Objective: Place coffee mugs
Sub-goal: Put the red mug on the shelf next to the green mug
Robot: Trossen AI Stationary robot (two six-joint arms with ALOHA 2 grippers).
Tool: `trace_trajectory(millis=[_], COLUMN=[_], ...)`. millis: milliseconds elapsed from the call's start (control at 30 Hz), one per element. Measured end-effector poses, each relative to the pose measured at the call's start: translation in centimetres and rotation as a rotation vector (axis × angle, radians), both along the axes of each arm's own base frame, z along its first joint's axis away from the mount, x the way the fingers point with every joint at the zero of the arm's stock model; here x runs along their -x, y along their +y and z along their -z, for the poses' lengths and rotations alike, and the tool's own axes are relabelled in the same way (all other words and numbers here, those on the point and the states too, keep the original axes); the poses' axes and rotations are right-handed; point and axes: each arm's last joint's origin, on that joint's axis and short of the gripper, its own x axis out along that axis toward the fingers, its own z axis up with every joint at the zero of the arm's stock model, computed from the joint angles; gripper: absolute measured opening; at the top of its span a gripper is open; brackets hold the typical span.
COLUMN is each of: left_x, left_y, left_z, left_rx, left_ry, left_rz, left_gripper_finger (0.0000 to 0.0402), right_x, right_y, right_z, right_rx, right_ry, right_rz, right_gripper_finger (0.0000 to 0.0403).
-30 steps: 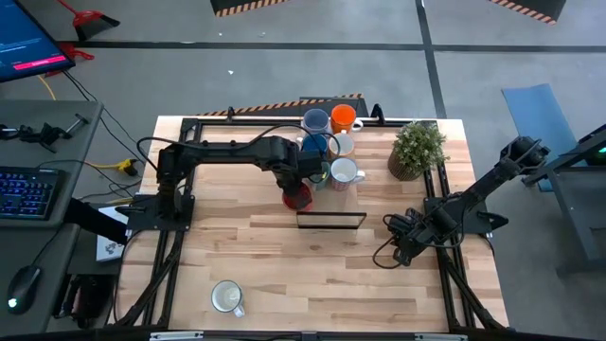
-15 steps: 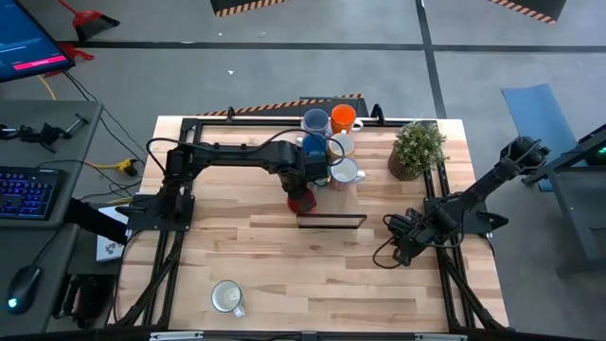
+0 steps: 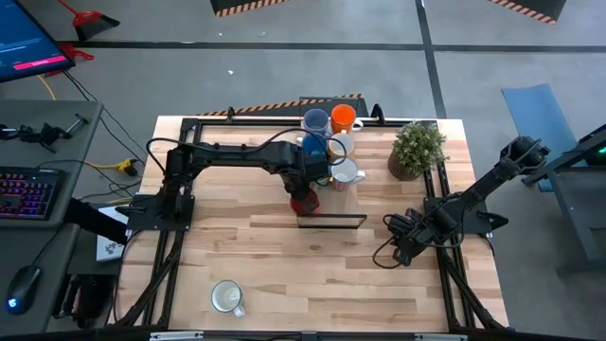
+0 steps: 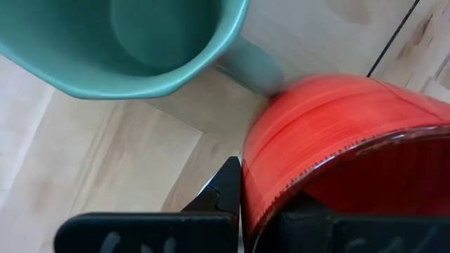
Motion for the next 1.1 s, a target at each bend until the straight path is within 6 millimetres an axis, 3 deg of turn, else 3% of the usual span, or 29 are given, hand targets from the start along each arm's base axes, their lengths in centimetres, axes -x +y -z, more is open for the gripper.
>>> trace_trajectory(millis=[800,1100], left_x=[-0.6,-0.6], left_y=[0.2,0.2], left_z=[1.1,1.1], left_rx=[-0.016,-0.018], left_ry=[0.011,0.008], left_rz=[0.003,0.003], left_gripper_finger=[0.0004,0.0042], right_x=[0.0,0.0], right_y=[0.0,0.0], right_z=[0.0,0.0], right_rx=[-0.001,0.002], right_ry=[0.000,0.002], right_rz=[0.002,0.000], right_gripper_finger=[0.0067,0.0067])
